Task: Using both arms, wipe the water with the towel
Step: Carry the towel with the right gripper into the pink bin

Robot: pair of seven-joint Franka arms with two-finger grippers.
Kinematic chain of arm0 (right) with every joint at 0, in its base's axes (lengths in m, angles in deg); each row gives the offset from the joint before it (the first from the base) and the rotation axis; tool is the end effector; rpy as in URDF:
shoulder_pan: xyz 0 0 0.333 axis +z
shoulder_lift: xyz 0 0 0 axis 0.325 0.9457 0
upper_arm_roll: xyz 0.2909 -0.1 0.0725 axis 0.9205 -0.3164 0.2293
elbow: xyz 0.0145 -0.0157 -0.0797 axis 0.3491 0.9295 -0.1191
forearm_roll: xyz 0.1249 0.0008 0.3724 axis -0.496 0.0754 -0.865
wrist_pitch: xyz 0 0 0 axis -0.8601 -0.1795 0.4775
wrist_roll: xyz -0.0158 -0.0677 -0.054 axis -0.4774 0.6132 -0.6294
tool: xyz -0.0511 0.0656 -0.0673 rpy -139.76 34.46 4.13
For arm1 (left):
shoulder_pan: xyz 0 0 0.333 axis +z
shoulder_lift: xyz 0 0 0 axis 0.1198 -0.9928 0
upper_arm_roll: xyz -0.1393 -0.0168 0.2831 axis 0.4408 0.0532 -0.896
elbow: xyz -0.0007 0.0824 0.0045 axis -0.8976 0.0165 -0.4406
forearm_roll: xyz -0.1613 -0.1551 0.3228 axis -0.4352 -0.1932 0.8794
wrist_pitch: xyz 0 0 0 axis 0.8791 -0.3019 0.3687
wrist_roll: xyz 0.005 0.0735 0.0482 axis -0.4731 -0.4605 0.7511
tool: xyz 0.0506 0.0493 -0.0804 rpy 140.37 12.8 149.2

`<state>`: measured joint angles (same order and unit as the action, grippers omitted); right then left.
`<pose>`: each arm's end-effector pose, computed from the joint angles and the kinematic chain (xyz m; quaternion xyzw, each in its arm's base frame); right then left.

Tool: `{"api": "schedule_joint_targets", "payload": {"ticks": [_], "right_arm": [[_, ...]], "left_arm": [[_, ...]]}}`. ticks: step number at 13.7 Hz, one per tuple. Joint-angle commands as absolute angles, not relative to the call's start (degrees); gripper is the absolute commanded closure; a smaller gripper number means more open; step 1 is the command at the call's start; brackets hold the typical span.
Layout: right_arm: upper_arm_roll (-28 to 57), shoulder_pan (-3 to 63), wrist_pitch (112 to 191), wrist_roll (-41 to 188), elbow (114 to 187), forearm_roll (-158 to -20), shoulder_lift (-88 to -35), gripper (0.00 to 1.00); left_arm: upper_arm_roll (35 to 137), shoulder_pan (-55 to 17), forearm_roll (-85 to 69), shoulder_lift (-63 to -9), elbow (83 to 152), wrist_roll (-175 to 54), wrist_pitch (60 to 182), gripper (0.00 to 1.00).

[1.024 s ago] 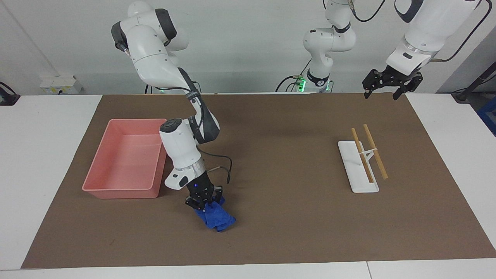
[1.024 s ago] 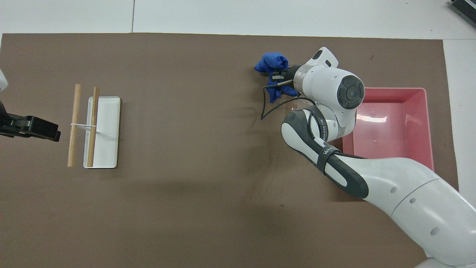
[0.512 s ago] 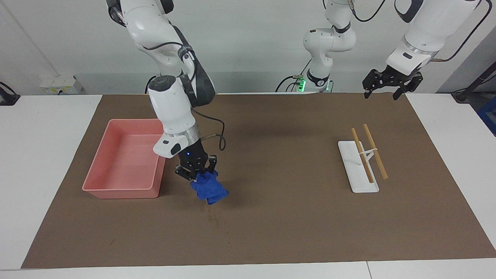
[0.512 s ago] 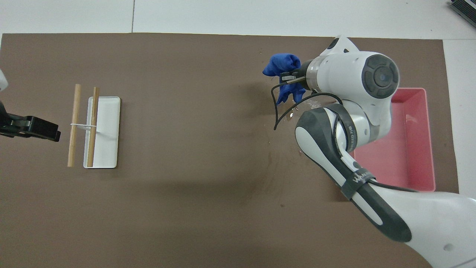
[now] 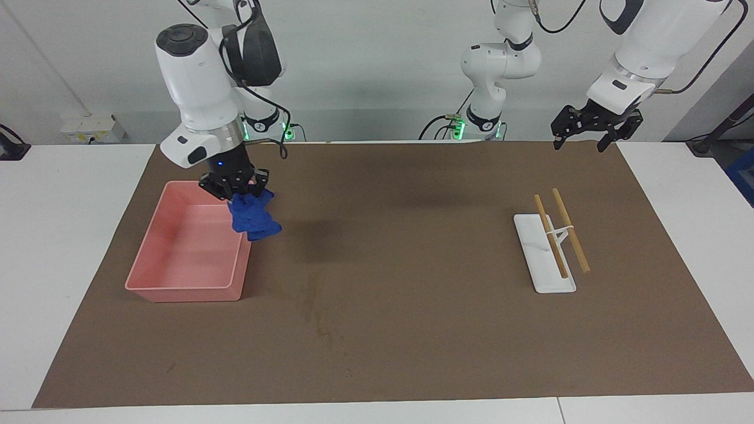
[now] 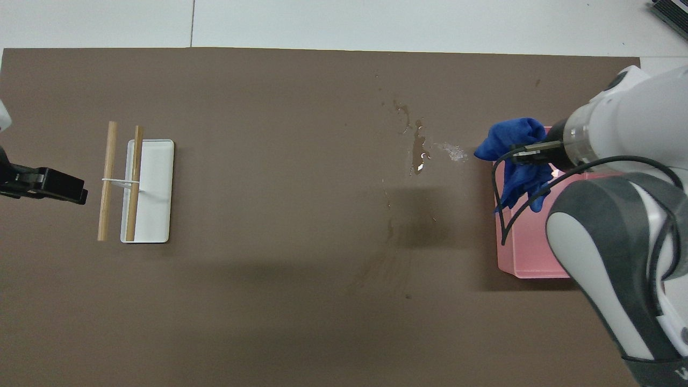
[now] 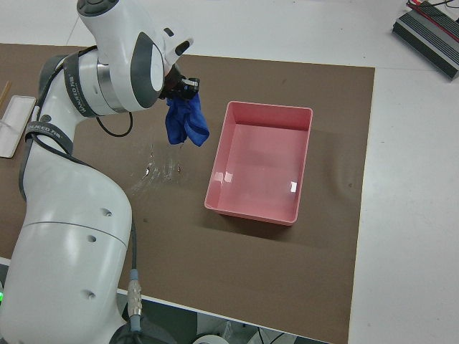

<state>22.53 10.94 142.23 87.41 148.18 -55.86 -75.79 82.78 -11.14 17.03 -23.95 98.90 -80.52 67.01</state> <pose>0.5750 0.0711 0.5528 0.9982 0.0164 0.0562 0.0126 0.5293 -0.0383 0.6321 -0.9962 0.0786 0.0367 0.0004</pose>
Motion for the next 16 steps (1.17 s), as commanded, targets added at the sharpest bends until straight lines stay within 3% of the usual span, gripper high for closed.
{"api": "schedule_joint_targets", "payload": {"ticks": [1,3,5,7,11,12,13,14,16], "right_arm": [[23.2,2.83,143.4,82.6,153.57,-59.17,-77.61,1.0],[23.12,-1.4,148.56,80.92,158.15,-60.07,-77.8,1.0],[23.12,-5.01,151.83,78.82,159.05,-61.81,-72.73,1.0],[23.12,-5.47,156.83,78.19,160.79,-62.09,-69.28,1.0],[23.12,-4.94,164.22,79.16,169.06,-62.0,-69.54,1.0],[23.12,-4.76,164.33,79.51,169.85,-62.0,-69.8,0.78],[23.12,-4.76,164.33,80.47,169.69,-62.0,-69.8,0.28],[23.12,-4.85,164.24,80.48,169.07,-62.0,-69.54,0.0],[23.11,-4.67,160.74,80.56,166.44,-61.21,-69.97,0.0]], "left_arm": [[82.18,-11.72,17.92,-23.72,98.89,-81.37,66.13,0.0],[82.18,-11.72,17.92,-23.72,98.97,-81.37,66.22,0.0],[82.18,-11.72,17.92,-23.72,98.88,-81.37,66.22,0.0],[82.18,-11.72,17.92,-23.72,98.97,-81.37,66.13,0.0],[82.18,-11.72,17.92,-23.72,98.97,-81.37,66.13,0.0],[82.18,-11.72,17.92,-23.72,98.97,-81.37,66.13,0.0],[82.18,-11.72,17.92,-23.72,98.97,-81.37,66.13,0.0],[82.18,-11.72,17.92,-23.72,98.89,-81.37,66.22,0.0],[82.18,-11.72,18.01,-23.72,98.97,-81.37,66.13,0.0]]}}
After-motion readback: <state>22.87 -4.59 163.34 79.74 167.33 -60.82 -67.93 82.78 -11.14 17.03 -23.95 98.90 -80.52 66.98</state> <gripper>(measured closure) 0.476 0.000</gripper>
